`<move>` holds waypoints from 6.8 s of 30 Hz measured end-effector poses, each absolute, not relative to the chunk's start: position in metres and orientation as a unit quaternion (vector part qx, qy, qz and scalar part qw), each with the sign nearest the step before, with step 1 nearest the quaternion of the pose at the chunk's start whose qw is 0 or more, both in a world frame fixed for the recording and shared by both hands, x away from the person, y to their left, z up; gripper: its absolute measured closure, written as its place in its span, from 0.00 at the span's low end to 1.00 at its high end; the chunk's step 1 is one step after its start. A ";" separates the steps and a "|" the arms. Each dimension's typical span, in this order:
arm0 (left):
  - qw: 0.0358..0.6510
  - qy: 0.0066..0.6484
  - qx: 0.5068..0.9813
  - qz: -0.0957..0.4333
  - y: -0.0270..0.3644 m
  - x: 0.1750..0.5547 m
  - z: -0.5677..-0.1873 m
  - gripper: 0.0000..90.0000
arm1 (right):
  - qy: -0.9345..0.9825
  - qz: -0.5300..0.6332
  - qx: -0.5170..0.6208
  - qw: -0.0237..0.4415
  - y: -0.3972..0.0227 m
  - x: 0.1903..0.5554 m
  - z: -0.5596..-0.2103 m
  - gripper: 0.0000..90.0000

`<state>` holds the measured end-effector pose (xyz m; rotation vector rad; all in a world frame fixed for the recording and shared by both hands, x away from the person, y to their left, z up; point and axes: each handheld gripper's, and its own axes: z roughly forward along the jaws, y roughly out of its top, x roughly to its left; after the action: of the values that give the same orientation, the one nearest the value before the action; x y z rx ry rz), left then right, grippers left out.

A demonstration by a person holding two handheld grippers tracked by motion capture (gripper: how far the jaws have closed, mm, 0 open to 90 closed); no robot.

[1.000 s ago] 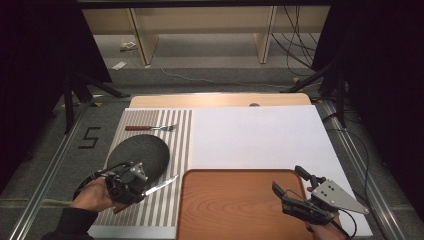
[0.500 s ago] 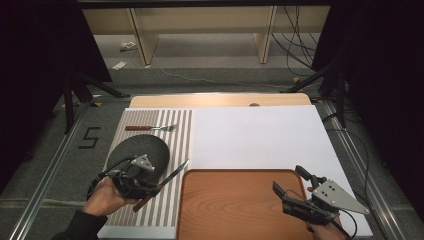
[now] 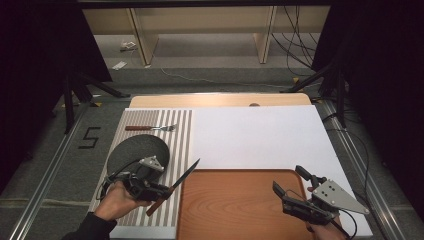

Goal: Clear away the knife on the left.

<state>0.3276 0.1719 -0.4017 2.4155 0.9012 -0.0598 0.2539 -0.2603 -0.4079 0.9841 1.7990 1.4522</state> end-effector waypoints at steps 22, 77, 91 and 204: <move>0.309 0.316 0.894 -0.069 0.128 0.315 -0.409 0.85 | 0.681 0.549 0.372 0.310 -0.260 0.253 -0.408 0.20; 0.246 0.345 0.894 -0.147 0.079 0.298 -0.454 0.85 | 0.682 0.550 0.367 0.313 -0.260 0.254 -0.408 0.20; 0.224 0.358 0.892 -0.162 0.071 0.302 -0.465 0.85 | 0.682 0.551 0.366 0.312 -0.259 0.254 -0.408 0.20; 0.180 0.226 0.955 -0.070 0.074 0.294 -0.460 1.00 | 0.688 0.545 0.364 0.312 -0.258 0.253 -0.408 0.20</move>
<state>0.2936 0.0744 -0.4596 2.6990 0.6387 -0.1967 0.2535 -0.2583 -0.4084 0.9594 1.8144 1.4382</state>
